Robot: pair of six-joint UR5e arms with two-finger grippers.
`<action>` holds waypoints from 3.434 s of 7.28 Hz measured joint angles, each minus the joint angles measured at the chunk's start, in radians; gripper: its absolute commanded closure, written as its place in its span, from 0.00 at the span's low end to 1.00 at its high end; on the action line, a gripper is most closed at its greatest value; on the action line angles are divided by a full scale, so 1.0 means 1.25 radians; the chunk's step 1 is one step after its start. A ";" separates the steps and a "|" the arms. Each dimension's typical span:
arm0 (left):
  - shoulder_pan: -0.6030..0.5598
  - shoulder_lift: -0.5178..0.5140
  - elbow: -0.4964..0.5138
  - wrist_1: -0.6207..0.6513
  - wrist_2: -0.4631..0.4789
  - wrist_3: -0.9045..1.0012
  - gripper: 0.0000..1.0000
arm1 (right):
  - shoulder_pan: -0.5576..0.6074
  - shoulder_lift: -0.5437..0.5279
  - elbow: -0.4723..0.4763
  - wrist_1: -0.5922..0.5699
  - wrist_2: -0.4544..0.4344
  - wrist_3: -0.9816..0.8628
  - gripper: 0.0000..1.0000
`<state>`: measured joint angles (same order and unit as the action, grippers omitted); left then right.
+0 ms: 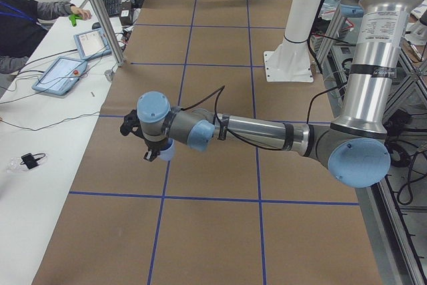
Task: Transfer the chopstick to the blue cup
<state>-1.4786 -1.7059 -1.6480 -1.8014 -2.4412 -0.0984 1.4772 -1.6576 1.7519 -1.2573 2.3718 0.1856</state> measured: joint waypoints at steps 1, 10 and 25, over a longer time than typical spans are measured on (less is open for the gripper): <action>0.067 -0.006 -0.091 0.016 0.030 -0.142 1.00 | 0.000 -0.001 0.000 0.000 0.001 0.000 0.00; 0.759 -0.483 -0.133 0.280 0.508 -0.956 1.00 | 0.000 -0.009 -0.003 0.000 0.002 0.013 0.00; 0.654 -0.469 -0.227 0.364 0.458 -0.648 0.01 | 0.008 -0.011 0.001 -0.002 -0.010 0.037 0.00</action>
<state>-0.6613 -2.2927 -1.9317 -1.3463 -1.8691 -0.9081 1.4867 -1.6715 1.7528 -1.2596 2.3596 0.2313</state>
